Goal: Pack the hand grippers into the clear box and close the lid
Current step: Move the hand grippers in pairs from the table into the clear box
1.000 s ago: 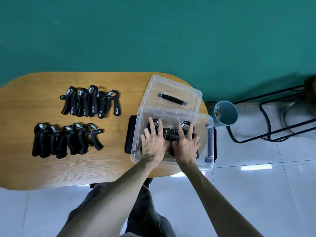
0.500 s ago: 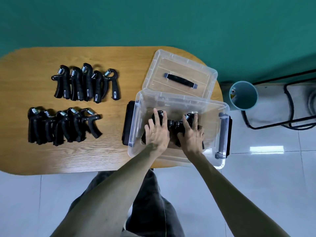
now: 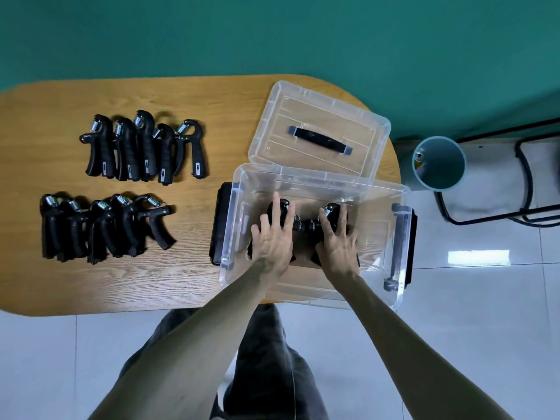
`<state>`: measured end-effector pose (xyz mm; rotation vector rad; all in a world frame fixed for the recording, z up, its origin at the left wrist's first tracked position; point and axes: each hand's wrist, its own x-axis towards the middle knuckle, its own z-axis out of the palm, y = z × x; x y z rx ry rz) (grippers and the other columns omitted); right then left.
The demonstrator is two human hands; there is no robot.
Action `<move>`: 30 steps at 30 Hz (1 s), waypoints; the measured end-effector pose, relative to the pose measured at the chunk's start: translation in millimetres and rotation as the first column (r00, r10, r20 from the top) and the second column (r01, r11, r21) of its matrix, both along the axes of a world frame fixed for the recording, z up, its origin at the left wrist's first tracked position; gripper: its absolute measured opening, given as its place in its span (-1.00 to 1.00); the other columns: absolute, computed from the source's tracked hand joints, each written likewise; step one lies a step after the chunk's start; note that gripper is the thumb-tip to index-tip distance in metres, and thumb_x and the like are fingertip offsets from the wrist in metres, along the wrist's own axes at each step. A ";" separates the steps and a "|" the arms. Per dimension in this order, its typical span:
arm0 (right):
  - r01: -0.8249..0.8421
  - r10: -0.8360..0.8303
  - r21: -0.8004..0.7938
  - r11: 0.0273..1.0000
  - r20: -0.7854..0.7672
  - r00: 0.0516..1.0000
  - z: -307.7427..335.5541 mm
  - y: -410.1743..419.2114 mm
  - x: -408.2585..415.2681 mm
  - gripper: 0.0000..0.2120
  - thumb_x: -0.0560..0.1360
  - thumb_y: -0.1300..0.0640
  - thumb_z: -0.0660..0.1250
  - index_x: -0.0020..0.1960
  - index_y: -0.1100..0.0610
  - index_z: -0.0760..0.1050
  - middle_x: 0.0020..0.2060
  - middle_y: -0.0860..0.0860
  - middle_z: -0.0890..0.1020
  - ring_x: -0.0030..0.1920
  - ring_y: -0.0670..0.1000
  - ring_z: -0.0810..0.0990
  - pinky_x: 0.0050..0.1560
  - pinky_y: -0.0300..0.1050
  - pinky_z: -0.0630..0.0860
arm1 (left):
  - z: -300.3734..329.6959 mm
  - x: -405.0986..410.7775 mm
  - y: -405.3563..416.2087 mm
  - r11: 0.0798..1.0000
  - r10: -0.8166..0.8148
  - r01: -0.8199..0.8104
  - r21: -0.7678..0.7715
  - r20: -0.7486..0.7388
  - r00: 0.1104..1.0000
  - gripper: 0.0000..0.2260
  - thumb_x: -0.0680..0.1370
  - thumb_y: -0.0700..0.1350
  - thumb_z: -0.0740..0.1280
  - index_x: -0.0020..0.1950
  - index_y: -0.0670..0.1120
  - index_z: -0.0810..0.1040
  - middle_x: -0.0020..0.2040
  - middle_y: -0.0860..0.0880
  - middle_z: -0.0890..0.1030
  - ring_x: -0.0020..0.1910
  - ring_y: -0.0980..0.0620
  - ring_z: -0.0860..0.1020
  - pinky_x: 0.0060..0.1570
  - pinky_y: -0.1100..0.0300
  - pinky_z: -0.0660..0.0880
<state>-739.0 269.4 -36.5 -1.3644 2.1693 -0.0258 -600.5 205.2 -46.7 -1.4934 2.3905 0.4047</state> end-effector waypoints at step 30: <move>-0.027 -0.077 -0.354 0.935 -0.276 0.958 93.0 -61.1 61.4 -0.58 0.63 0.12 0.17 0.48 0.08 0.29 0.29 0.17 0.46 0.11 0.24 0.45 0.11 0.19 0.41 | 105.7 46.6 -55.4 0.969 -0.154 0.100 -0.225 -0.236 0.959 -0.42 0.63 0.01 0.21 0.62 -0.12 0.17 0.46 -0.15 0.39 0.46 -0.18 0.33 0.35 -0.08 0.29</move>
